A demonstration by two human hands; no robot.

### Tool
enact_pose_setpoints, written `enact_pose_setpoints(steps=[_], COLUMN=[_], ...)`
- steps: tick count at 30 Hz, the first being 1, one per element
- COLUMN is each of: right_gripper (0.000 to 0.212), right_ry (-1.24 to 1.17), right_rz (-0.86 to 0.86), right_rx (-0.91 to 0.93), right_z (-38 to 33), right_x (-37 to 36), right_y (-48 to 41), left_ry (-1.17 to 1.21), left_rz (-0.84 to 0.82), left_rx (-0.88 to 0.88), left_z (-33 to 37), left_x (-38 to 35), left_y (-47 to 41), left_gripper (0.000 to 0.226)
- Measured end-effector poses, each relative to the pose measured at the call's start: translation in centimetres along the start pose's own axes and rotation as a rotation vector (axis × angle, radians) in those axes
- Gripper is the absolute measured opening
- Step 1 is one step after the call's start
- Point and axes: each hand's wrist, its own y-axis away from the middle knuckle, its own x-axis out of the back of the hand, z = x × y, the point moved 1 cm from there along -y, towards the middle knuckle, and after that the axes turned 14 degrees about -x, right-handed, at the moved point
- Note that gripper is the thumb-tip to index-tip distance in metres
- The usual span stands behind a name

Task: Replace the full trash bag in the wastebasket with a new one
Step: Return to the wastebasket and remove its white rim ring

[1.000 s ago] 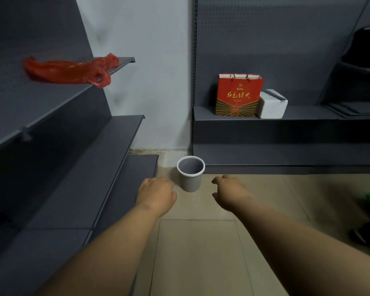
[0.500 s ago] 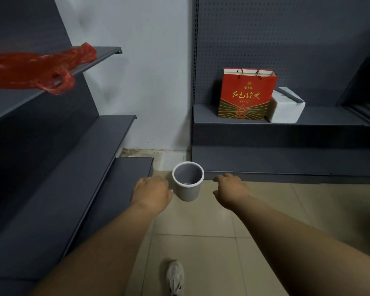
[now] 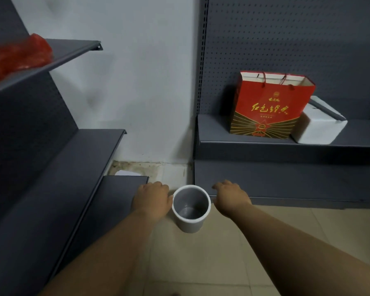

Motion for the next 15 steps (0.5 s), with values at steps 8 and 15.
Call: enact_pose_setpoints(steps=[8,15], right_gripper=[0.043,0.044], right_ry=[-0.024,-0.046], right_rz=[-0.057,-0.098], right_rx=[-0.029,-0.027], right_z=[-3.4,-3.6], right_x=[-0.3,-5.9], right_y=[-12.6,-22.1], left_ry=[0.125,0.13], left_rz=[0.025,-0.026], left_rx=[0.02,0.032], left_z=[-5.0,-6.9], left_x=[-2.9,-11.4], left_y=[-11.6,-19.3], left_gripper=[0.028,0.027])
